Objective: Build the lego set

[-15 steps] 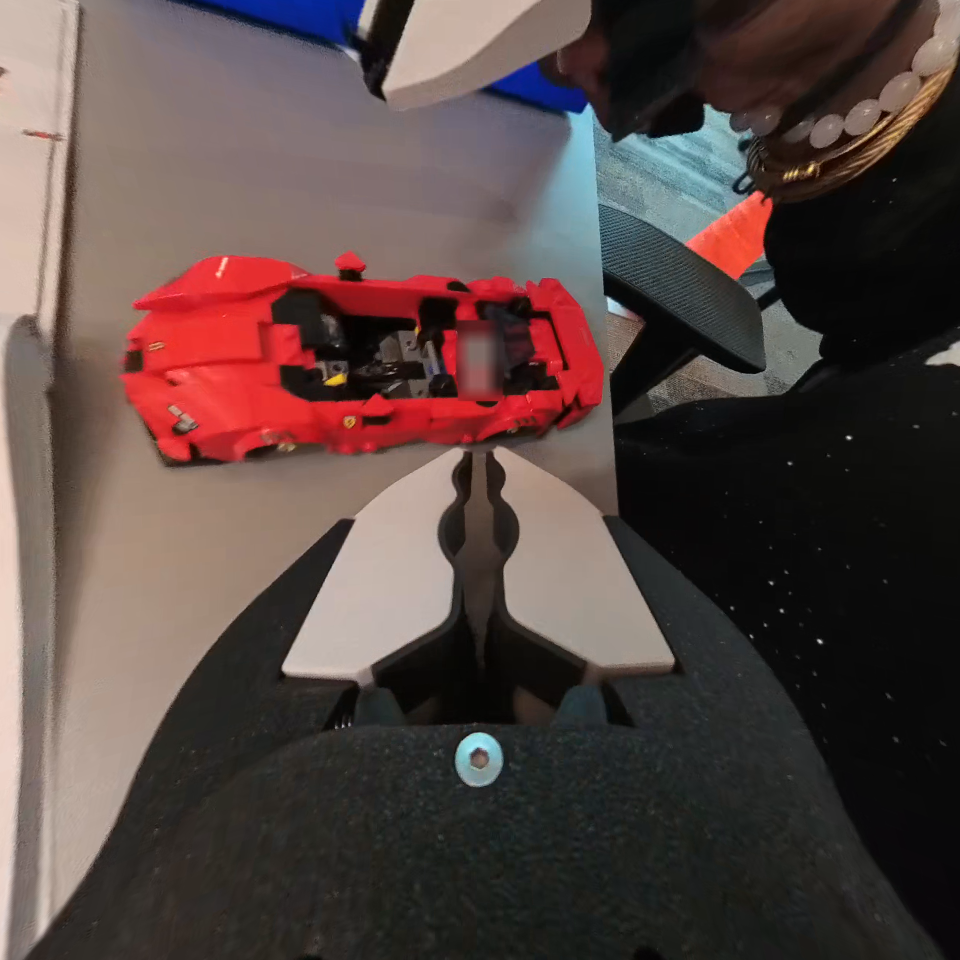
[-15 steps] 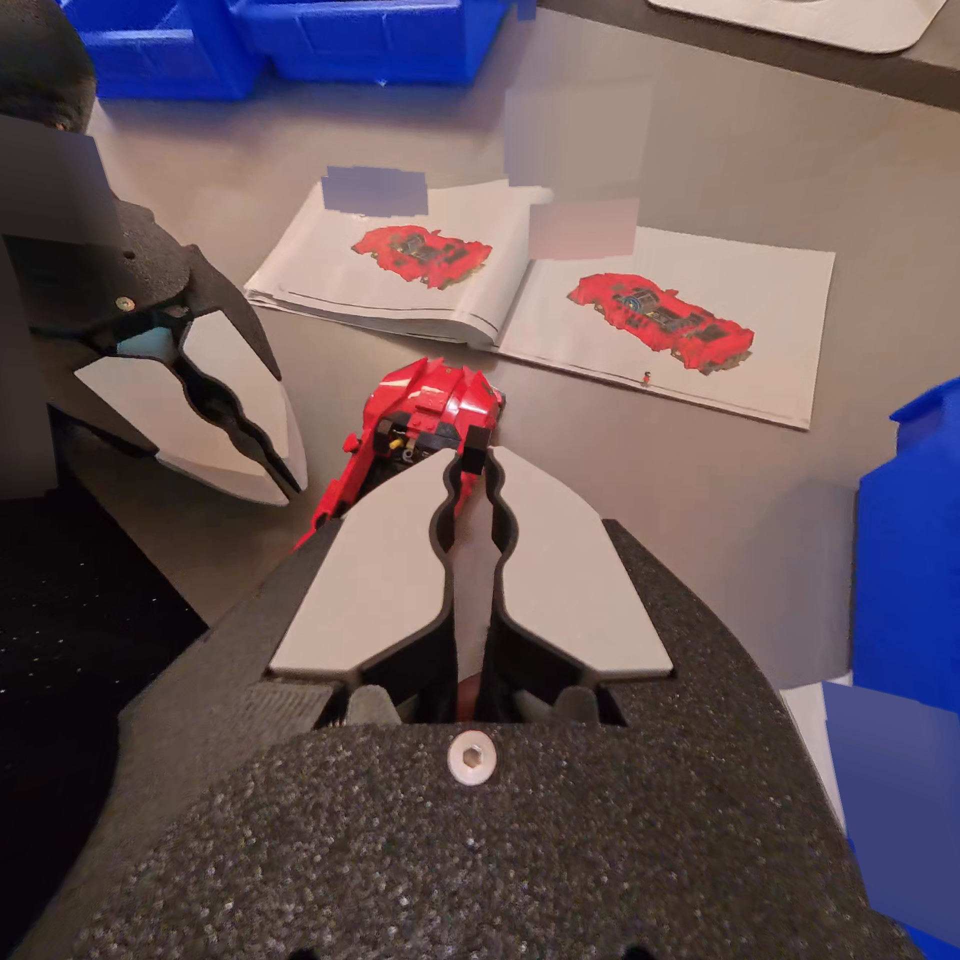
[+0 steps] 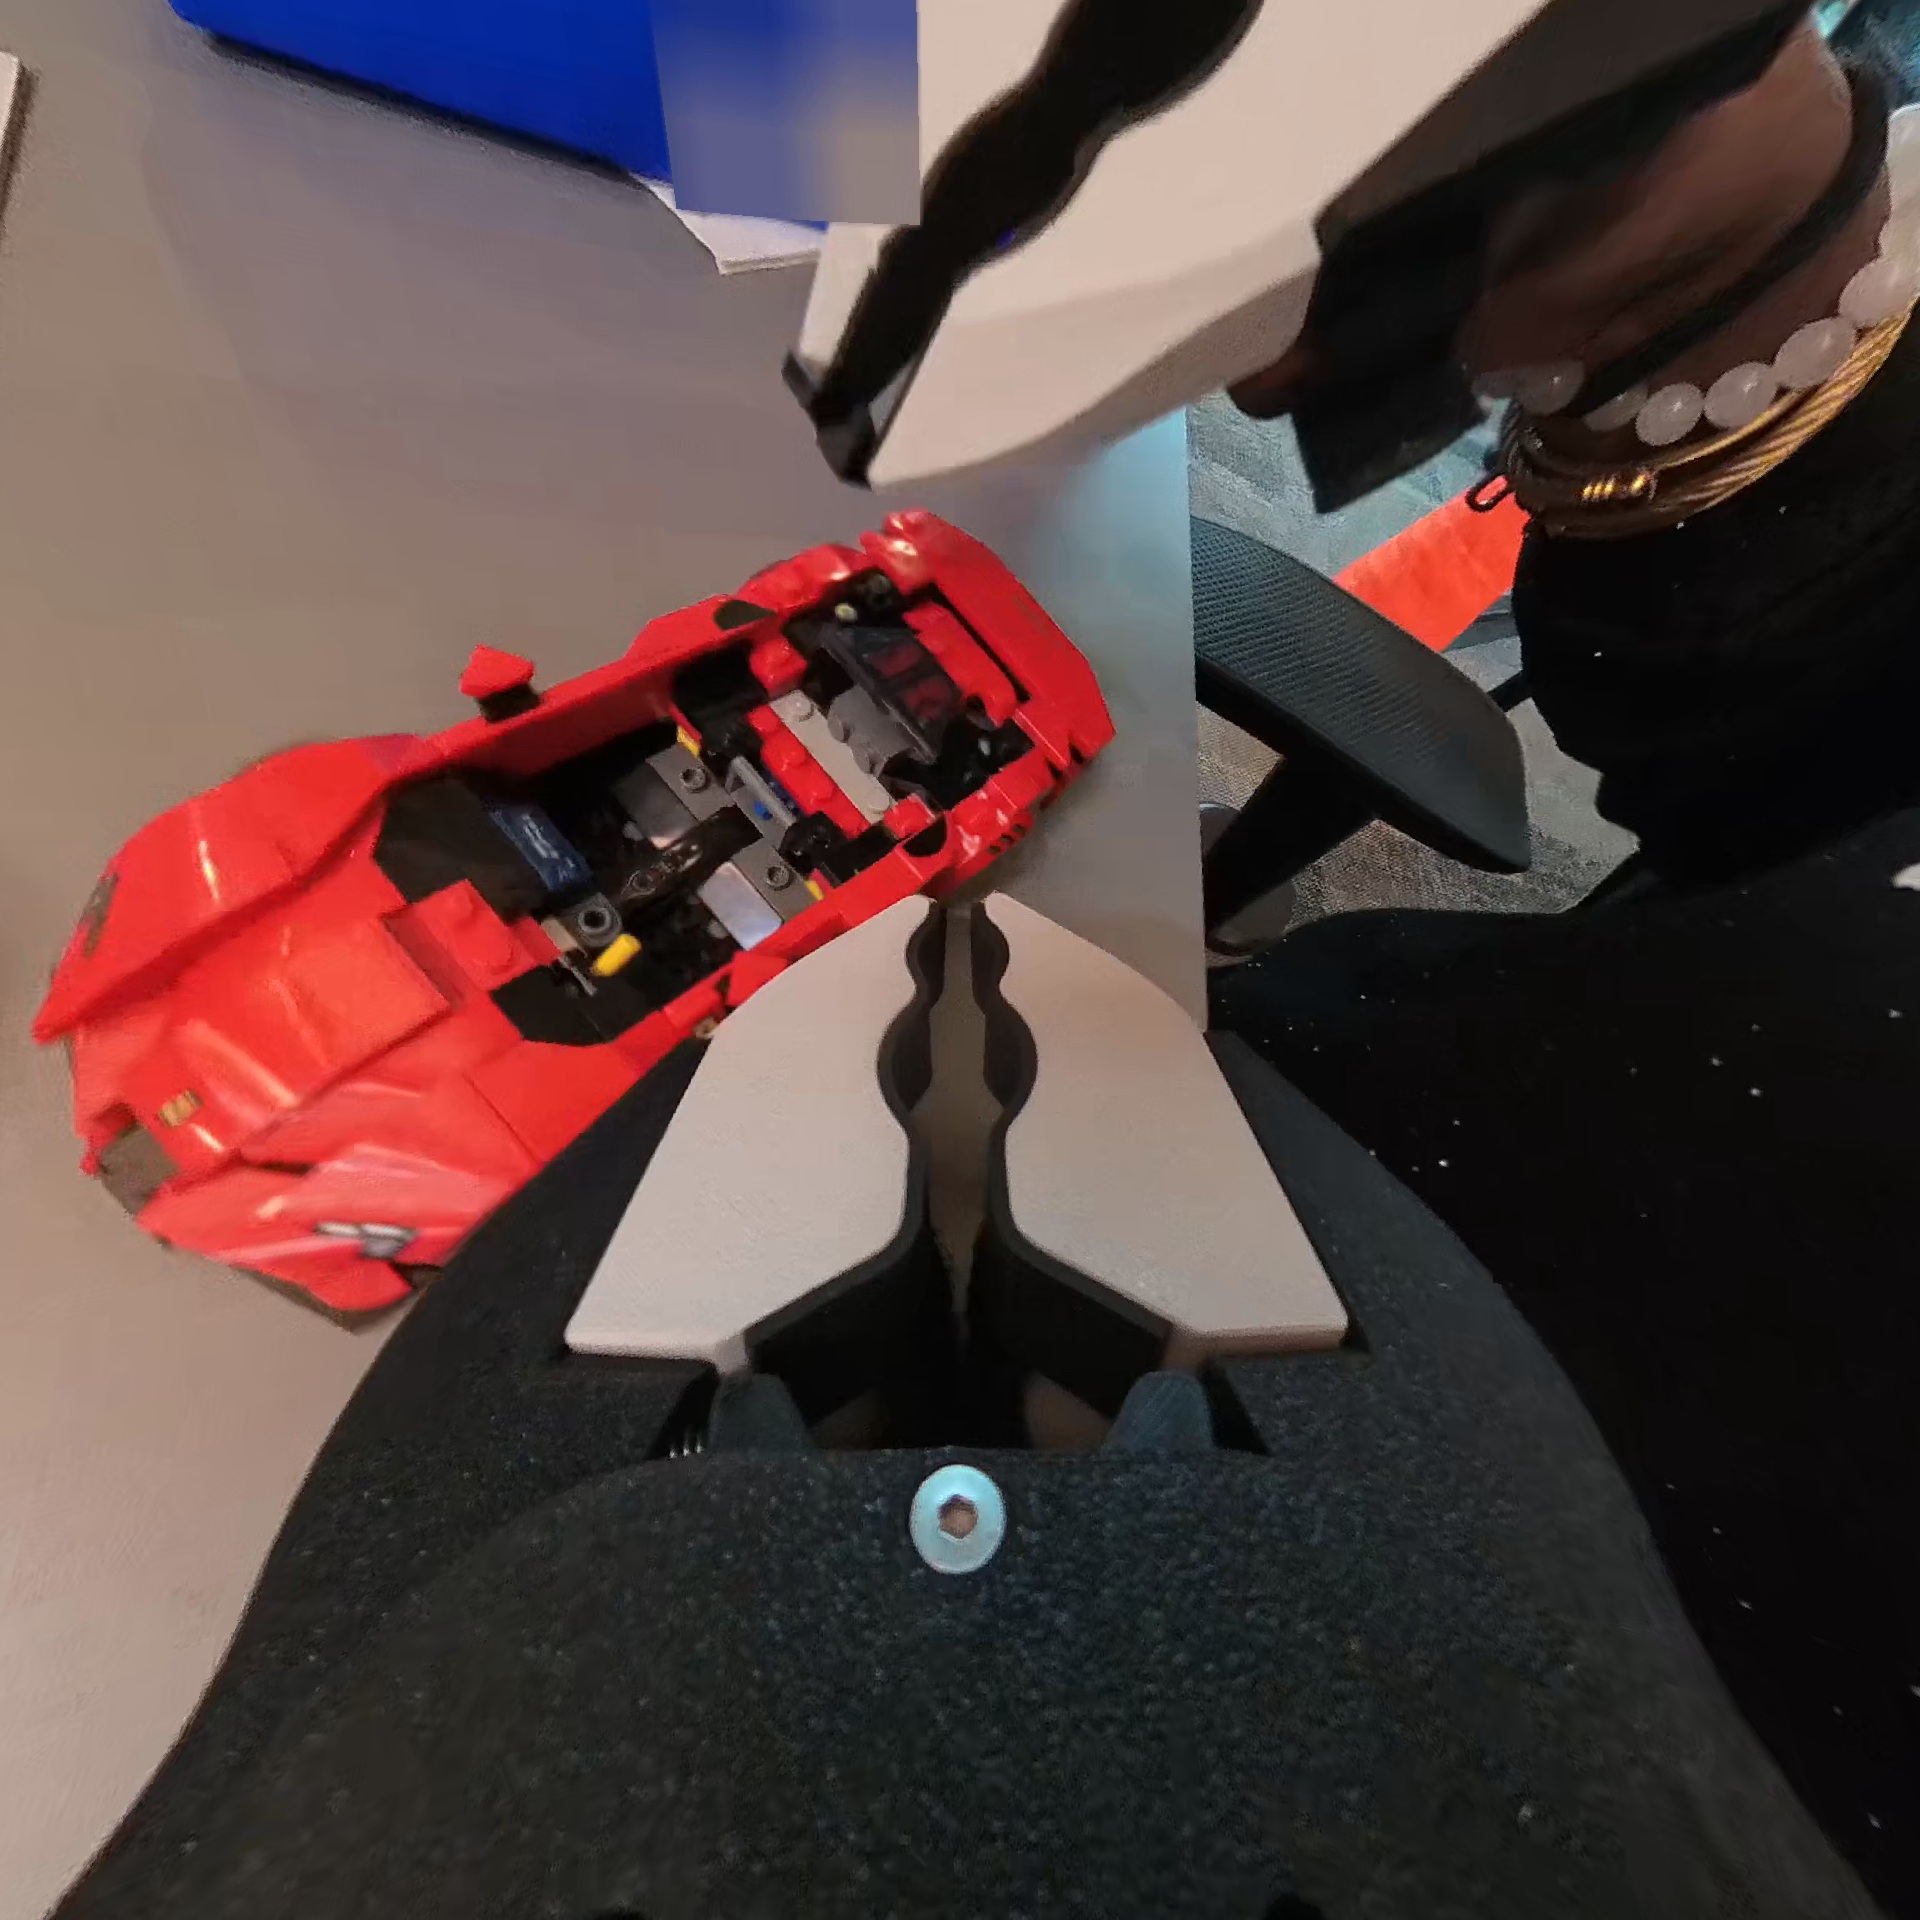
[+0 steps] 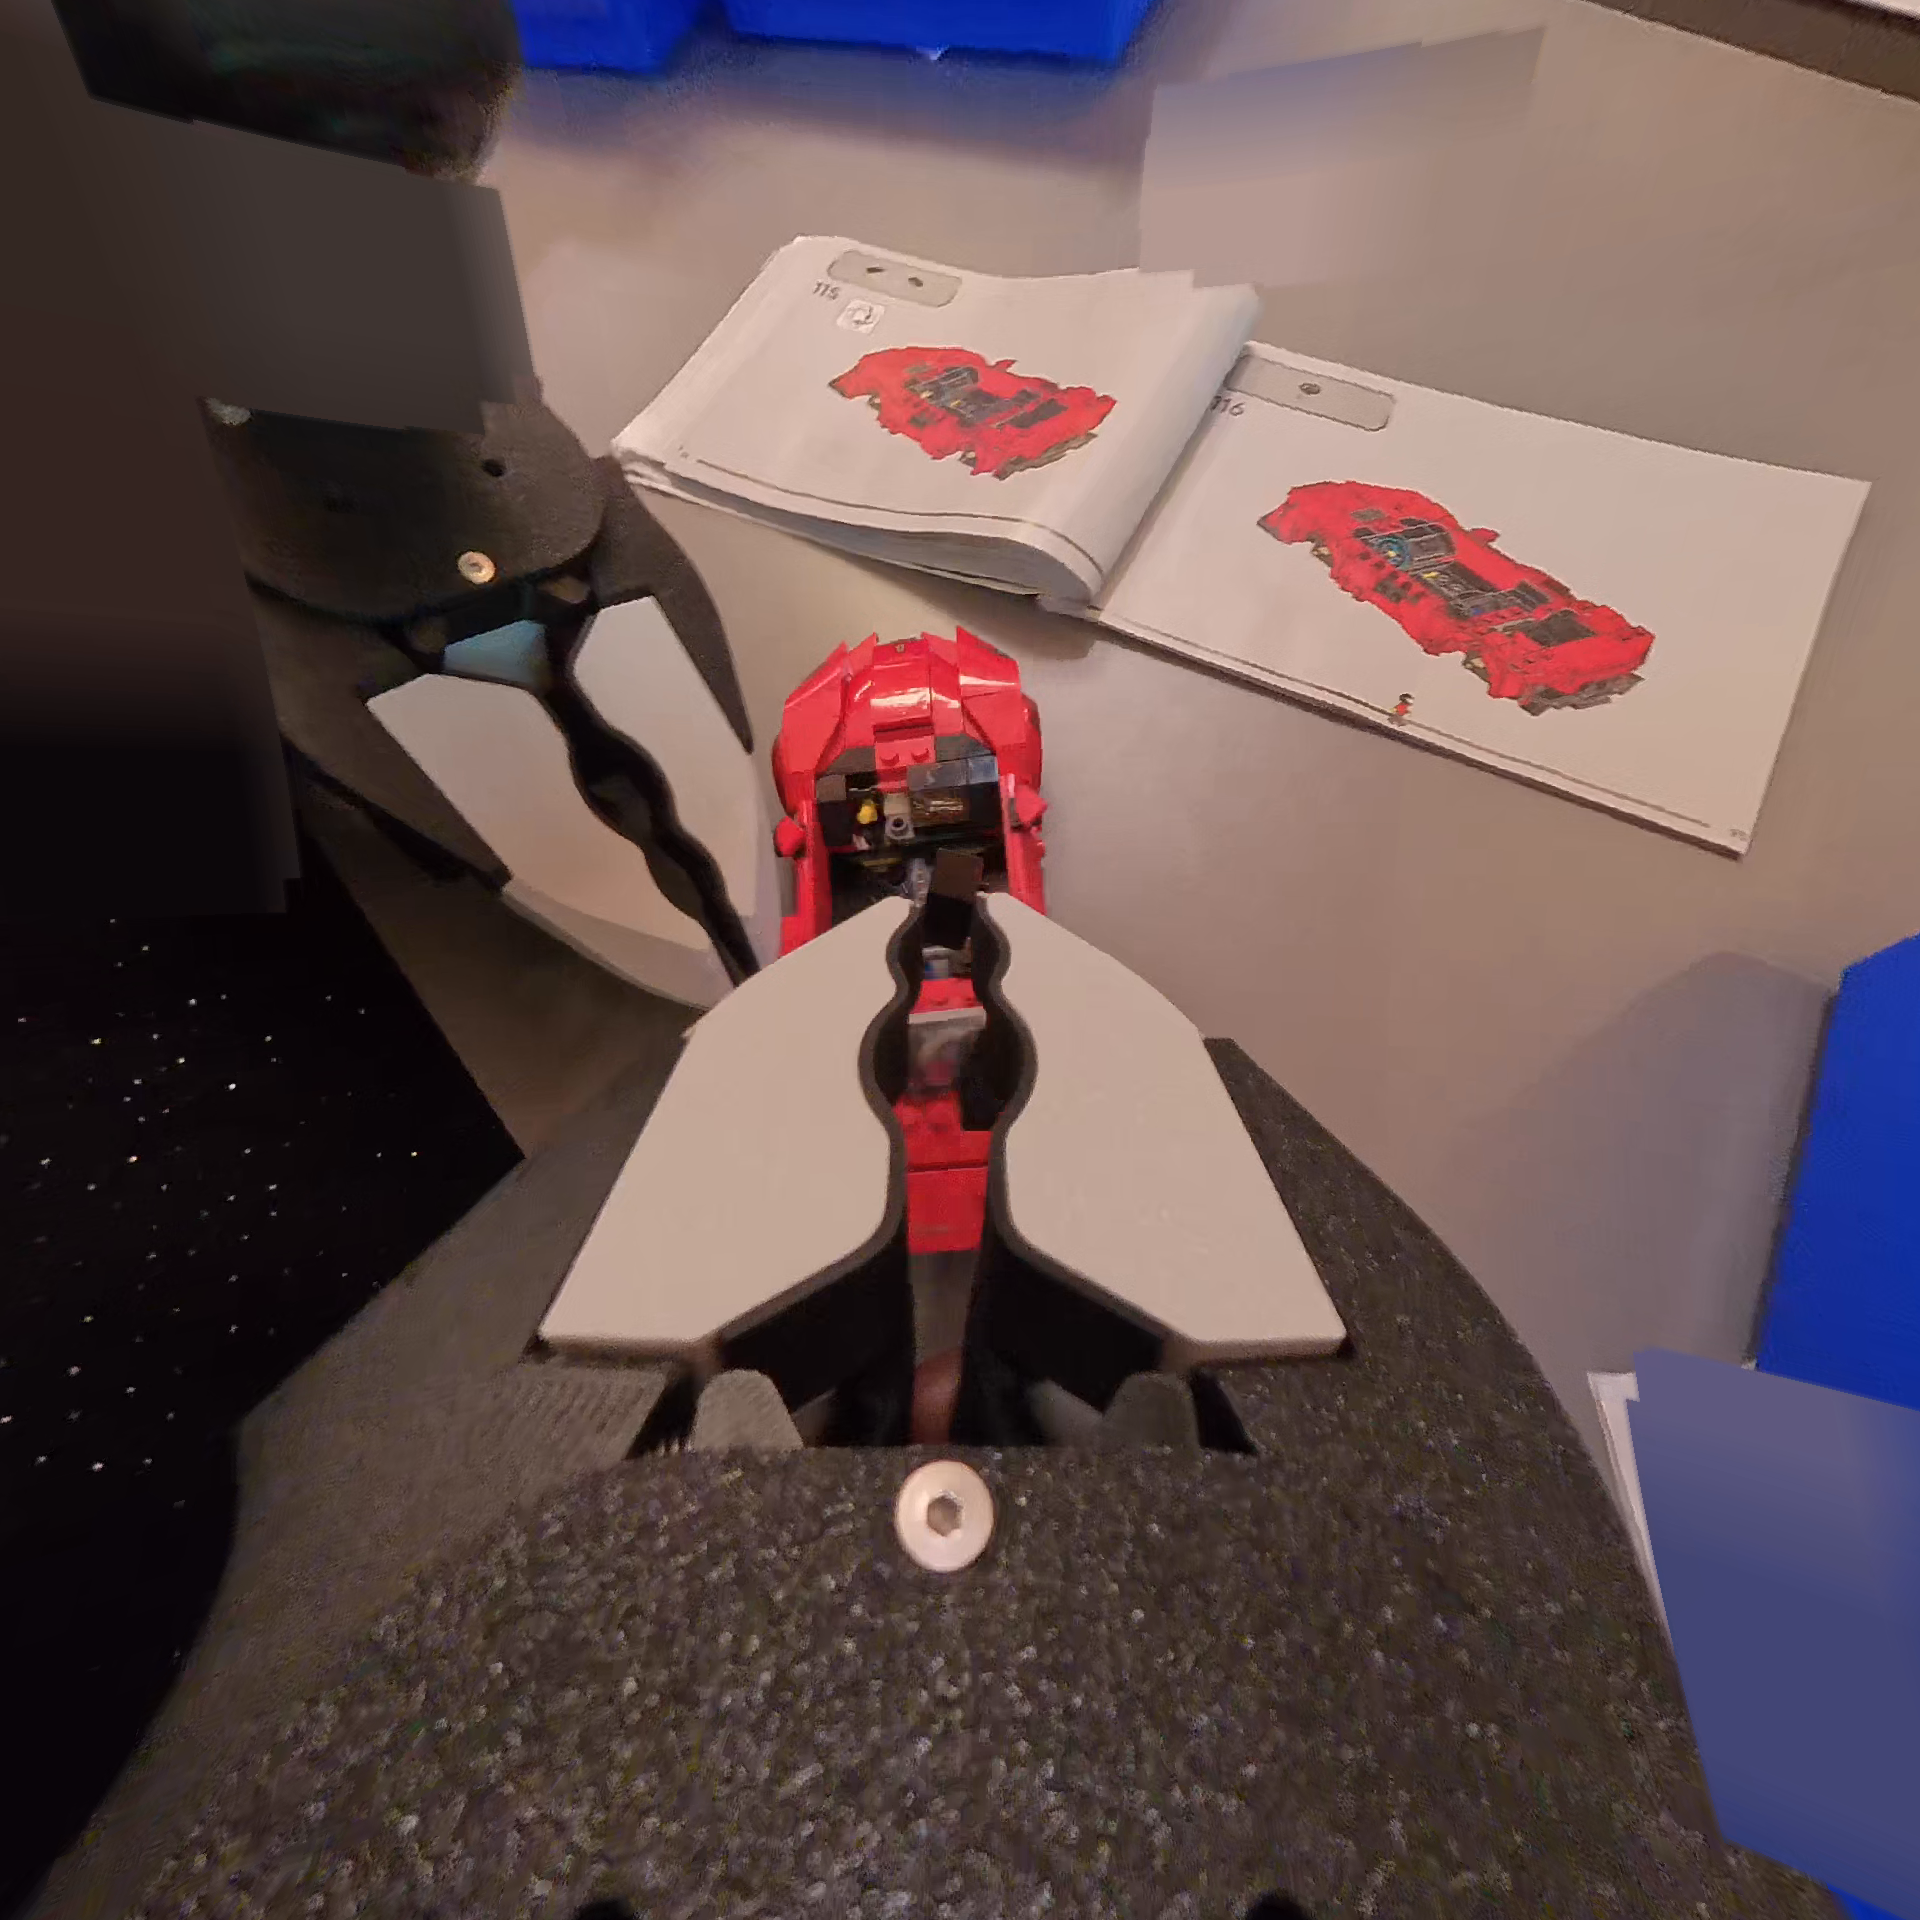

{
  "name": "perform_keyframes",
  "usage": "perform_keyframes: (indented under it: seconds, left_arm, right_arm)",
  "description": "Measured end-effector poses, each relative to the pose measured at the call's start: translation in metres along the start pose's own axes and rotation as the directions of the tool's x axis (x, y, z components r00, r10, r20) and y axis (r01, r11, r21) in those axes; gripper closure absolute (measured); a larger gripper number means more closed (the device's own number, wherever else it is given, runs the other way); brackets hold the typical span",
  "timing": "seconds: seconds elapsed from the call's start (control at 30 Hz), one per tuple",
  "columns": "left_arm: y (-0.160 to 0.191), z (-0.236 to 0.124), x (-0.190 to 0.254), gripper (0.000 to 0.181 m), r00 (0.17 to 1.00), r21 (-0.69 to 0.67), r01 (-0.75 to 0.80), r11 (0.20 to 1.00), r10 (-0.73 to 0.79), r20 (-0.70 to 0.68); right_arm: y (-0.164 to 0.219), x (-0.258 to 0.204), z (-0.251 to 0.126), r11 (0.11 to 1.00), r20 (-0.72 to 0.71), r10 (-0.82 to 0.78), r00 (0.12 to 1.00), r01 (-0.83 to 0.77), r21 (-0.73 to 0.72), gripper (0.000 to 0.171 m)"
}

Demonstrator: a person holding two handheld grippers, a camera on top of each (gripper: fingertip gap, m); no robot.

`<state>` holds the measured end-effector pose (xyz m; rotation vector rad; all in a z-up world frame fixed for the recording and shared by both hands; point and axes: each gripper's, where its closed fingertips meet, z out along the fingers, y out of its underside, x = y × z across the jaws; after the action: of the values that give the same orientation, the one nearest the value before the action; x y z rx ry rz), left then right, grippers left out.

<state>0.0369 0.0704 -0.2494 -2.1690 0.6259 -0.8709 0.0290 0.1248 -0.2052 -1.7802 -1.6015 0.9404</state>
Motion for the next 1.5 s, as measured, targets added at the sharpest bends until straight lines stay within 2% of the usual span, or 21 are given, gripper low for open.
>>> perform_keyframes:
  seconds: [0.13, 0.27, 0.37, 0.53, 0.77, 0.87, 1.03, 1.2, 1.5]
  left_arm:
    - [0.002, -0.016, 0.002, 0.176, 1.0, 0.006, -0.003, 1.0, 0.004, -0.018]
    - [0.001, -0.054, -0.019, 0.176, 0.996, 0.043, -0.057, 0.997, 0.053, 0.078]
    - [-0.004, -0.074, -0.036, 0.176, 0.983, 0.047, -0.125, 0.991, 0.117, 0.143]
    - [-0.02, -0.078, -0.048, 0.175, 0.934, 0.039, -0.327, 0.944, 0.316, 0.168]
    - [-0.015, -0.058, -0.049, 0.167, 0.841, -0.063, -0.539, 0.84, 0.541, 0.027]
    - [-0.015, -0.048, -0.051, 0.164, 0.796, -0.084, -0.604, 0.792, 0.606, -0.007]
    - [-0.022, -0.042, -0.046, 0.165, 0.773, -0.059, -0.634, 0.771, 0.629, -0.085]
    - [-0.025, -0.039, -0.045, 0.173, 0.775, -0.059, -0.631, 0.774, 0.624, -0.101]
    - [-0.025, -0.04, -0.044, 0.173, 0.775, -0.04, -0.629, 0.777, 0.622, -0.114]
  right_arm:
    - [0.0, -0.01, 0.012, 0.99, 0.08, -0.126, 0.989, 0.13, -0.05, 0.163]
    - [0.005, -0.016, 0.032, 0.919, 0.147, -0.353, 0.924, 0.372, -0.129, 0.163]
    - [0.005, -0.015, 0.047, 0.863, 0.19, -0.433, 0.881, 0.466, -0.194, 0.163]
    - [0.007, -0.018, 0.062, 0.818, 0.225, -0.436, 0.871, 0.488, -0.305, 0.163]
    - [0.012, -0.017, 0.066, 0.783, 0.227, -0.418, 0.879, 0.476, -0.401, 0.162]
    - [0.01, -0.018, 0.066, 0.77, 0.233, -0.447, 0.864, 0.504, -0.392, 0.162]
    - [0.002, -0.021, 0.062, 0.766, 0.234, -0.498, 0.835, 0.55, -0.334, 0.162]
    - [-0.001, -0.022, 0.06, 0.767, 0.234, -0.511, 0.827, 0.562, -0.311, 0.162]
    - [-0.005, -0.025, 0.057, 0.802, 0.235, -0.491, 0.839, 0.54, -0.255, 0.163]
